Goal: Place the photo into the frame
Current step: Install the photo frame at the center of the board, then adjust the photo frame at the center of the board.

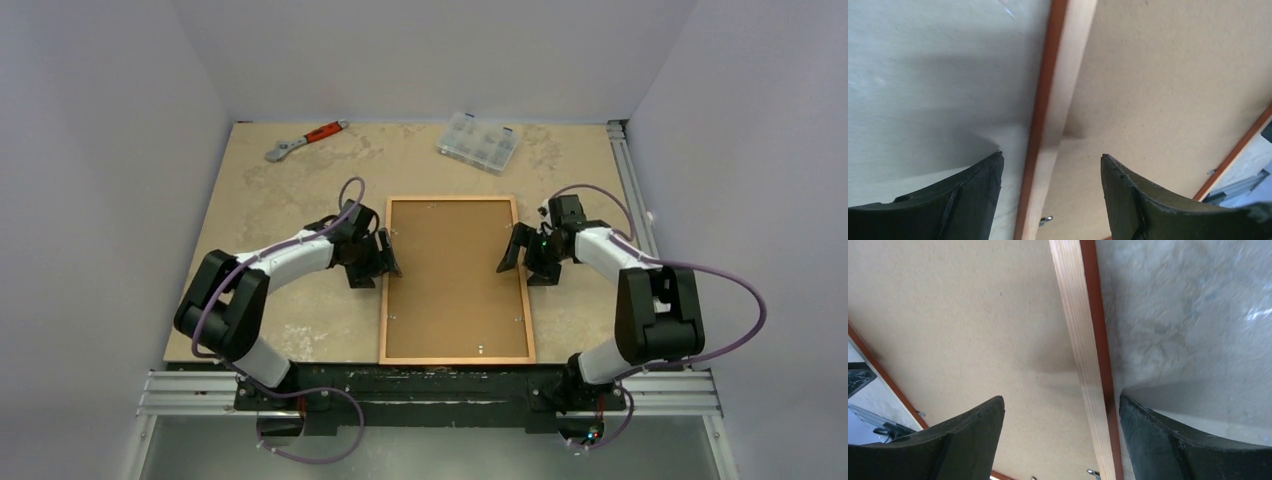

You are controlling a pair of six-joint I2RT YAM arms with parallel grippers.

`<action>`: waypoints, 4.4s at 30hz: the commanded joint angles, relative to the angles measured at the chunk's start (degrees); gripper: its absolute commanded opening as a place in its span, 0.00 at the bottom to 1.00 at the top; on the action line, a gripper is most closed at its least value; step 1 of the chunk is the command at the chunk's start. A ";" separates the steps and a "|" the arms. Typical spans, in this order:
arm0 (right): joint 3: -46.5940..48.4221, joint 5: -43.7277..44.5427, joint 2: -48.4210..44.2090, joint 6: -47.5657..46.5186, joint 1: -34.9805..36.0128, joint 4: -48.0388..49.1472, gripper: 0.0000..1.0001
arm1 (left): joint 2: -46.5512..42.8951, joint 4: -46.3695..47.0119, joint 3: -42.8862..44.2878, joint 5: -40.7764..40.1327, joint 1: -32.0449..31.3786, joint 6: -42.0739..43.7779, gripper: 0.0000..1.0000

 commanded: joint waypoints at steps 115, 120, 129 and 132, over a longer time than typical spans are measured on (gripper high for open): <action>2.15 -5.88 1.78 -1.78 -10.40 -4.13 0.92 | -18.18 9.89 -17.59 5.73 2.49 -1.53 0.77; -4.02 -6.50 -5.76 -0.25 -5.74 -5.60 0.91 | -22.01 3.17 -15.88 1.50 2.44 0.14 0.77; -2.00 5.91 -13.22 -0.60 -1.49 -9.26 0.93 | -26.52 -9.61 -12.86 -8.15 2.44 2.11 0.77; 2.23 9.99 -10.31 -1.10 -1.49 -9.01 0.93 | -26.49 -13.36 -10.49 -12.58 2.50 1.51 0.77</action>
